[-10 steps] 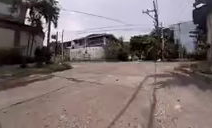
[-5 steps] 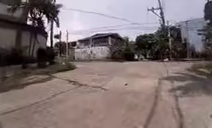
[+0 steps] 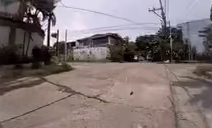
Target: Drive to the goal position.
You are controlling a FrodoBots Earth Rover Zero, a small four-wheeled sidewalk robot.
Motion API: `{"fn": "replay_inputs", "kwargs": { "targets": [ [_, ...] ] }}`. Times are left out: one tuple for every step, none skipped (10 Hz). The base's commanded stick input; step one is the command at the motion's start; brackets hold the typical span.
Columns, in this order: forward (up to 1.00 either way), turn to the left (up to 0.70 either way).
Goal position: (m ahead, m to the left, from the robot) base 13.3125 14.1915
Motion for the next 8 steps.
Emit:
{"fn": "replay_inputs", "kwargs": {
  "targets": [
    [1.00,0.03],
    [1.00,0.03],
    [1.00,0.03],
    [1.00,0.03],
    [1.00,0.30],
    [1.00,0.43],
    [1.00,0.43],
    [1.00,0.43]
  ]
}}
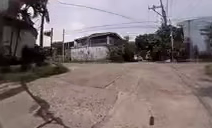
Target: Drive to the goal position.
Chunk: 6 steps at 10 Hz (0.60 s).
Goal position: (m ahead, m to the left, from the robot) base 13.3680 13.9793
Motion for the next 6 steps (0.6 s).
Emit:
{"fn": "replay_inputs", "kwargs": {
  "targets": [
    [1.00,0.43],
    [1.00,0.43],
    [1.00,0.43],
    [1.00,0.43],
    [1.00,0.43],
    [1.00,0.43]
  ]
}}
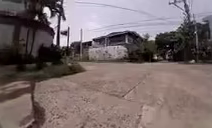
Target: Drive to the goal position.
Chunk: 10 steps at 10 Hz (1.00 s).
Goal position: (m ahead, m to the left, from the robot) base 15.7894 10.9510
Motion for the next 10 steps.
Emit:
{"fn": "replay_inputs", "kwargs": {
  "targets": [
    [1.00,0.43],
    [1.00,0.33],
    [1.00,0.10],
    [1.00,0.06],
    [1.00,0.03],
    [1.00,0.03],
    [1.00,0.03],
    [1.00,0.03],
    [1.00,0.03],
    [1.00,0.03]
  ]
}}
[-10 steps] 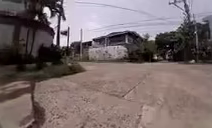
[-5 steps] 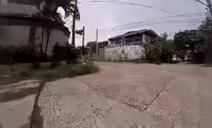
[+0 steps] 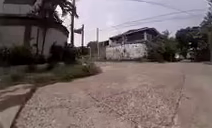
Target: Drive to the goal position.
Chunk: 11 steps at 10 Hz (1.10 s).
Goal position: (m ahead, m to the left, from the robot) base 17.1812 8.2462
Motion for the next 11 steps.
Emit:
{"fn": "replay_inputs", "kwargs": {
  "targets": [
    [1.00,-0.07],
    [1.00,-0.20],
    [1.00,-0.32],
    [1.00,-0.37],
    [1.00,-0.27],
    [1.00,0.03],
    [1.00,0.03],
    [1.00,0.03],
    [1.00,0.03],
    [1.00,0.03],
    [1.00,0.03]
  ]
}}
